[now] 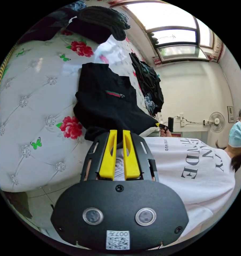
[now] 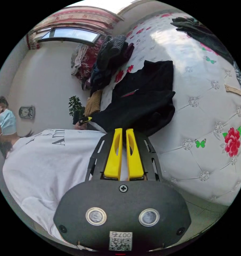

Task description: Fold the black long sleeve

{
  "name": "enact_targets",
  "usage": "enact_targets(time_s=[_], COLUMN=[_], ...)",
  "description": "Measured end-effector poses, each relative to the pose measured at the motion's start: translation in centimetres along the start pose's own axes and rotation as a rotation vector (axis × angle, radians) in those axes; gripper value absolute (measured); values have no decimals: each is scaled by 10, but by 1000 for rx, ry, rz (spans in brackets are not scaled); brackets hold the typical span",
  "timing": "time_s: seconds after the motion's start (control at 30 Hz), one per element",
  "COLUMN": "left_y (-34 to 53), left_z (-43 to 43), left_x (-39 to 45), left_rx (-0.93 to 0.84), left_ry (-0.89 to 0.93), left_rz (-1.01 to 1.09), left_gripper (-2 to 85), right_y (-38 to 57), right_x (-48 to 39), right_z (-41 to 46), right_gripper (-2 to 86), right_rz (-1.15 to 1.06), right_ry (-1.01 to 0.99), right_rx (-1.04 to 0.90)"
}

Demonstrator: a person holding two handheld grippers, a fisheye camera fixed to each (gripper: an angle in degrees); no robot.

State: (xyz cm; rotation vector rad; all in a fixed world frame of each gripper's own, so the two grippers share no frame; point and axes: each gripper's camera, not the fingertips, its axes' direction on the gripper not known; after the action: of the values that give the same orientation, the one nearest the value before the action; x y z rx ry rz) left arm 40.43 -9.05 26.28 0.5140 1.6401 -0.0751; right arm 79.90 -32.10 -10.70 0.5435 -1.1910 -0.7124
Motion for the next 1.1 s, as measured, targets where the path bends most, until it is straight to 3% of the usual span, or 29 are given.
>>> enact_targets(time_s=[0.2,0.3,0.4,0.53,0.67,0.8,1.03,1.1], left_y=[-146,-223,-257,-237,-151,-64,-33,-28], left_z=[-52,-65,-53,-21,4,6,6,0], left_x=[-2,-12,-21,-25,-44,-66,-81,-76], left_rx=[141,371,466,435,394,417,435,454], left_ry=[36,-38,-105,-145,-238,-255,-152,-122], left_rz=[-8,-105,-189,-171,-212,-354,-427,-418], left_gripper=[50,107,132,131,119,116,119,119], right_y=[-114,-191,-231,-204,-112,-45,-86,-122], right_x=[3,25,80,153,229,280,295,238], right_z=[-100,-125,-125,-104,-82,-56,-36,-47], right_gripper=[8,25,49,80,104,110,96,94], right_rz=[-27,7,115,243,405,540,564,382], right_ry=[-116,-15,85,102,114,-41,-136,-73], right_rx=[152,307,412,449,465,510,521,540])
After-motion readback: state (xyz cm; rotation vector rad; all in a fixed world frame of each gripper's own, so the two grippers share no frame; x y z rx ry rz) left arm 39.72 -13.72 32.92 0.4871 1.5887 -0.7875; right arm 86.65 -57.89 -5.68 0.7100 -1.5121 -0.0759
